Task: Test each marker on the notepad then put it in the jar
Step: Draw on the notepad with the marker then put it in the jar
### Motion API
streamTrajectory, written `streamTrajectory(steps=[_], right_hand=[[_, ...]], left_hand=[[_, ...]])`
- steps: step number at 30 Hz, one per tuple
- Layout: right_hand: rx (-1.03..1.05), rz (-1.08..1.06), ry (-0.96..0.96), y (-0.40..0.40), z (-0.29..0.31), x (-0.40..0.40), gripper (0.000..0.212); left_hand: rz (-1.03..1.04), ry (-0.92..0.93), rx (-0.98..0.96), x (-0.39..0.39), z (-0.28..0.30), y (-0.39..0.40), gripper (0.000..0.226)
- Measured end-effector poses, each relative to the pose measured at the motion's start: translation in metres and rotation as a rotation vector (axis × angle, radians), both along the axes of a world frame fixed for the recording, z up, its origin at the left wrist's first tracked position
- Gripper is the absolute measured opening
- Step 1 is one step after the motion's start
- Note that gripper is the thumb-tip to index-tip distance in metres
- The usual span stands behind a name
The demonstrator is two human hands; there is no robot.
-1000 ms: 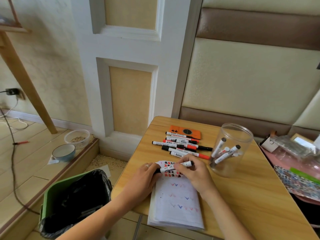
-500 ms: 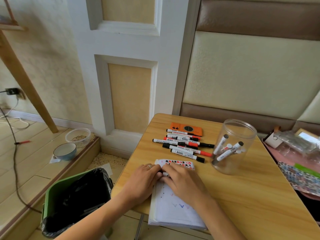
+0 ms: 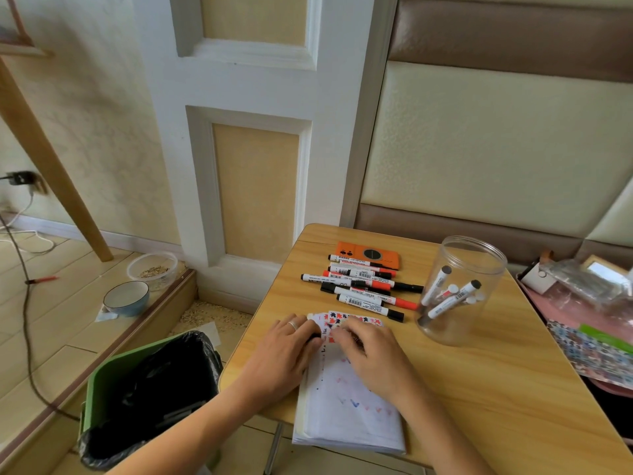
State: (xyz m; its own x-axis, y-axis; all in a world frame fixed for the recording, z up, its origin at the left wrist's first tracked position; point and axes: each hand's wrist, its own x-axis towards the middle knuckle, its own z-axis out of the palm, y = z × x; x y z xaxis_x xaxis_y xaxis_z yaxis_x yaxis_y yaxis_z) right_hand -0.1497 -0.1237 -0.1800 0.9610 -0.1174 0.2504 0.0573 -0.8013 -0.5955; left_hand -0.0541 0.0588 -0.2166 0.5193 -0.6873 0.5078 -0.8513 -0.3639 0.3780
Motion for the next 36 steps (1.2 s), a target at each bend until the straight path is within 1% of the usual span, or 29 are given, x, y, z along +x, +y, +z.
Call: streamTrajectory(steps=[3,5,7,9,12,13,15,16,18,20,22,25,27,29,33,36], right_hand=[[0.355,-0.093,0.043,-0.003,0.003,0.0,0.024],[0.594,-0.143,0.105,-0.003,0.006,0.0,0.024],[0.824,-0.166,0.13,-0.001,0.006,0.0,0.018],[0.97,-0.162,0.121,-0.001,0.003,0.0,0.013],[1.131,-0.128,0.081,-0.003,0.0,-0.001,0.011],[1.216,-0.114,0.062,-0.005,0.001,-0.001,0.012],[1.373,-0.073,0.028,-0.01,0.002,-0.003,0.025],[1.406,-0.056,0.01,-0.014,0.003,-0.004,0.032],[1.413,-0.04,-0.024,-0.022,0.003,-0.008,0.039],[1.371,-0.043,-0.055,-0.028,0.0,-0.01,0.04],[1.22,-0.08,-0.069,-0.032,-0.003,-0.011,0.033],[0.909,-0.187,-0.085,-0.033,-0.004,-0.013,0.006],[0.785,-0.241,-0.086,-0.034,-0.006,-0.014,0.01],[0.749,-0.257,-0.071,-0.032,-0.005,-0.014,0.008],[0.68,-0.259,-0.026,-0.028,-0.002,-0.013,0.007],[0.601,-0.285,0.005,-0.026,-0.005,-0.012,0.01]], left_hand=[[0.001,-0.015,0.01,0.001,0.0,0.0,0.026],[-0.02,-0.01,0.035,0.003,-0.002,0.0,0.025],[-0.04,0.004,0.074,0.004,-0.004,0.0,0.023],[-0.057,0.011,0.114,0.005,-0.005,-0.002,0.023],[-0.072,0.029,0.157,0.006,-0.006,-0.003,0.026],[-0.078,0.042,0.157,0.006,-0.007,-0.003,0.028],[-0.088,0.067,0.167,0.007,-0.008,-0.002,0.037],[-0.092,0.076,0.18,0.007,-0.008,-0.003,0.044],[-0.093,0.089,0.204,0.008,-0.009,-0.004,0.055],[-0.092,0.103,0.224,0.009,-0.01,-0.005,0.06],[-0.1,0.116,0.245,0.009,-0.009,-0.006,0.061],[-0.106,0.139,0.282,0.009,-0.008,-0.006,0.061],[-0.104,0.148,0.299,0.01,-0.009,-0.006,0.059],[-0.1,0.15,0.308,0.01,-0.009,-0.006,0.055],[-0.083,0.134,0.34,0.009,-0.009,-0.007,0.063],[-0.084,0.119,0.34,0.009,-0.009,-0.006,0.06]])
